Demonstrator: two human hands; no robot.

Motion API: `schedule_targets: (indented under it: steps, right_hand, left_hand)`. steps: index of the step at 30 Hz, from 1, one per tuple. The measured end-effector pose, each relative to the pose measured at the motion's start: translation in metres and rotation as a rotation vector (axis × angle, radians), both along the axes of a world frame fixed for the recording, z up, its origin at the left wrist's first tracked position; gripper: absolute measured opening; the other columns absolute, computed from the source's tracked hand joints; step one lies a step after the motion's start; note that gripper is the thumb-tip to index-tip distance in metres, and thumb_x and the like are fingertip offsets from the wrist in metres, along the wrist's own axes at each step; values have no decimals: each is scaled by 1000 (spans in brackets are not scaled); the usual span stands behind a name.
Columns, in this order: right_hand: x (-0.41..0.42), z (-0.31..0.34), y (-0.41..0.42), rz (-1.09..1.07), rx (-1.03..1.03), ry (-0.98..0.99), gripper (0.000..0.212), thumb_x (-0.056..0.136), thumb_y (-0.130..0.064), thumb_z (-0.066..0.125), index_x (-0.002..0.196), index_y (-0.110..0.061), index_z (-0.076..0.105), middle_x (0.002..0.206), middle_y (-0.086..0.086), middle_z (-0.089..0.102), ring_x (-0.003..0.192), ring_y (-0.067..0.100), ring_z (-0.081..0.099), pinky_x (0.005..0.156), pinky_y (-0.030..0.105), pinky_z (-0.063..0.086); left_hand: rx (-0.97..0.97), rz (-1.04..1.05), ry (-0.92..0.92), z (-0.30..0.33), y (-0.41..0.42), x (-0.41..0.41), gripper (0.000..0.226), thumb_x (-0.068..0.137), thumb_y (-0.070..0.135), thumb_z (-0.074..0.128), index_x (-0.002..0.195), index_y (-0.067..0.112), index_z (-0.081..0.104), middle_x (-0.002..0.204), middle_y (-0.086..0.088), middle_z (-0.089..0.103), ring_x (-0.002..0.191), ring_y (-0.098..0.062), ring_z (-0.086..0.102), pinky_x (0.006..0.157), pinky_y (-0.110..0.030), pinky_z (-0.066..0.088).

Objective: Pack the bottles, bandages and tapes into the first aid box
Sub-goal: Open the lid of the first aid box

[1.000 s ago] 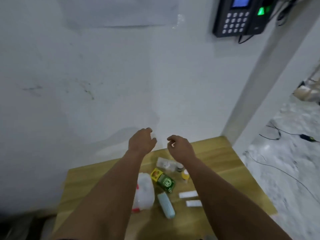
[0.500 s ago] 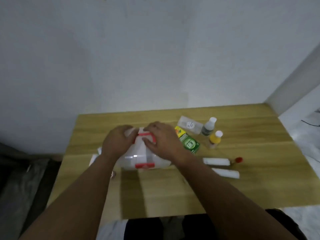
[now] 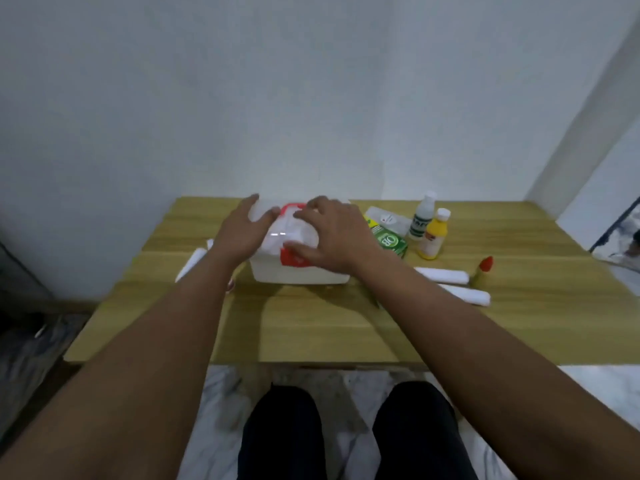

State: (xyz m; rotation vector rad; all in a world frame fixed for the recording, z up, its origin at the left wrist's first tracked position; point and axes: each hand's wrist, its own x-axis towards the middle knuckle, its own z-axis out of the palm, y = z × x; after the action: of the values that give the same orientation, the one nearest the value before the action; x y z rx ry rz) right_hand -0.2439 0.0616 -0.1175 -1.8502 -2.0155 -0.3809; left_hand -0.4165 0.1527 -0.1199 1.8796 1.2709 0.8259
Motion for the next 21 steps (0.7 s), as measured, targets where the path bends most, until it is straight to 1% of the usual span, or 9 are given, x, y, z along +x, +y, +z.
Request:
schedule_targets:
  steps: [3, 5, 7, 9, 11, 13, 15, 18, 21]
  right_hand:
    - [0, -7, -15, -5, -76, -115, 86, 76, -74, 60, 145, -24, 52, 148, 12, 51, 133, 33, 51, 111, 56, 36]
    - [1, -12, -19, -2, -98, -165, 93, 73, -65, 71, 151, -23, 44, 152, 14, 45, 138, 34, 44, 115, 57, 30]
    - [1, -15, -20, -12, -96, -171, 95, 72, -57, 75, 153, -21, 40, 151, 15, 42, 138, 35, 43, 116, 58, 28]
    - [0, -15, -21, -55, -105, -179, 96, 74, -54, 75, 156, -22, 34, 154, 14, 38, 141, 34, 38, 118, 58, 24]
    - [-1, -15, -22, -91, -125, -172, 95, 78, -52, 72, 157, -23, 30, 158, 12, 33, 146, 32, 31, 121, 59, 18]
    - [1, -17, -22, -75, -121, -153, 92, 77, -52, 71, 155, -24, 32, 159, 11, 34, 147, 31, 31, 121, 60, 16]
    - [5, -18, -23, -37, -112, -139, 89, 74, -55, 70, 151, -24, 36, 157, 11, 38, 146, 31, 34, 120, 63, 17]
    - [12, -21, -22, 32, -58, -97, 72, 78, -52, 60, 143, -22, 45, 153, 10, 45, 143, 30, 39, 116, 65, 24]
    - [22, -24, -19, 126, 41, -97, 50, 83, -43, 55, 127, -20, 56, 142, 8, 56, 135, 30, 49, 112, 66, 32]
  left_hand:
    - [3, 10, -131, -13, -21, -11, 63, 100, 51, 55, 157, 28, 40, 163, 0, 37, 149, -21, 34, 119, -35, 27]
    - [-11, -5, -182, -20, -33, -17, 55, 105, 40, 47, 158, 33, 36, 164, 5, 34, 151, -18, 30, 116, -27, 22]
    - [-17, -33, -177, -27, -43, -22, 56, 106, 28, 39, 160, 35, 29, 165, 10, 30, 152, -14, 25, 109, -20, 16]
    - [-23, -66, -172, -31, -48, -25, 62, 103, 25, 39, 161, 42, 23, 163, 11, 31, 149, -16, 28, 110, -25, 22]
    - [-33, -99, -142, -36, -48, -27, 73, 97, 25, 48, 158, 51, 17, 153, 10, 40, 136, -17, 44, 107, -35, 41]
    - [-25, -114, -107, -39, -50, -28, 86, 92, 22, 58, 158, 52, 12, 142, 10, 44, 122, -15, 51, 94, -34, 51]
    - [11, -134, -119, -42, -51, -28, 94, 89, 21, 69, 159, 47, 11, 143, 13, 41, 122, -11, 49, 89, -28, 49]
    - [65, -137, -140, -43, -48, -23, 108, 81, 34, 85, 160, 39, 12, 143, 20, 35, 130, -10, 43, 99, -29, 43]
    - [69, -87, -153, -49, -46, -18, 122, 71, 50, 88, 162, 34, 9, 156, 11, 36, 140, -19, 40, 105, -36, 43]
